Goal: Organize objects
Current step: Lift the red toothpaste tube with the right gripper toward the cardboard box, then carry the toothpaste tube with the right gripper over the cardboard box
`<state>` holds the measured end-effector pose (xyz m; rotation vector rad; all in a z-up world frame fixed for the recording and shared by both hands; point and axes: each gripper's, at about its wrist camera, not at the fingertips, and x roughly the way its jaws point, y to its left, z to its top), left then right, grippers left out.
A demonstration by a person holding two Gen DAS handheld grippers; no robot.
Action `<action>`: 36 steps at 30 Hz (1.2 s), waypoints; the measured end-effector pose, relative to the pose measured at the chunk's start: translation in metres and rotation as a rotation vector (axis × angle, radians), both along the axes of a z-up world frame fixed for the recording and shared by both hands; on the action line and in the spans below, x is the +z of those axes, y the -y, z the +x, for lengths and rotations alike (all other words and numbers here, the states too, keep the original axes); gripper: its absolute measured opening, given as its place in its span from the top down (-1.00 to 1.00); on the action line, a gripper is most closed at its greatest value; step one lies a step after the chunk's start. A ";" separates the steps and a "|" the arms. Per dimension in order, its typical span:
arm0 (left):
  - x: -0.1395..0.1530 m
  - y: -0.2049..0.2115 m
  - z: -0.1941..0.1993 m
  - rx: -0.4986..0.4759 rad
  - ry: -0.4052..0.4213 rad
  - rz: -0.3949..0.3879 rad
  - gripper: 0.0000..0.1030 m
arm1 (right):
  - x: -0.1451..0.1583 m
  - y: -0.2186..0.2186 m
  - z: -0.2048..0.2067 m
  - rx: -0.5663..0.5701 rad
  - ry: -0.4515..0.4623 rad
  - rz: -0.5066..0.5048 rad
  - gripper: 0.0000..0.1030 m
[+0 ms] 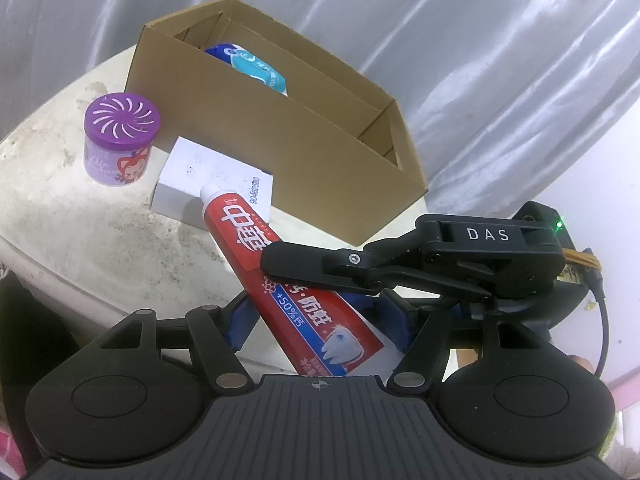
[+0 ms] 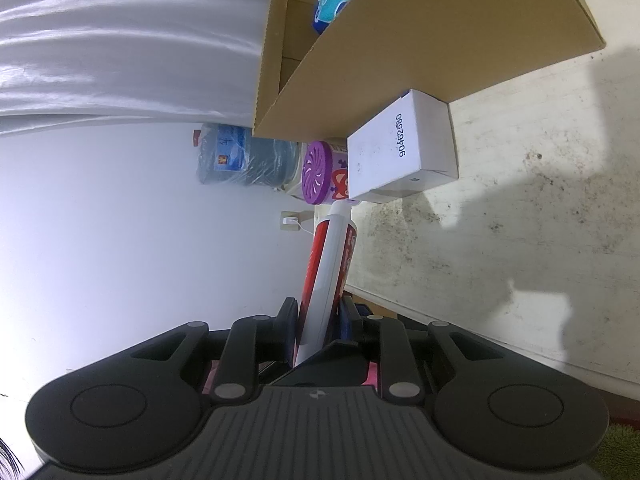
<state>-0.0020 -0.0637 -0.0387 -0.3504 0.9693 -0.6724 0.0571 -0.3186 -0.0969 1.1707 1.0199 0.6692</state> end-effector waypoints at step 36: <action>0.033 0.015 0.014 -0.040 0.092 -0.009 -0.25 | 0.033 0.016 0.000 -0.053 0.079 0.037 0.52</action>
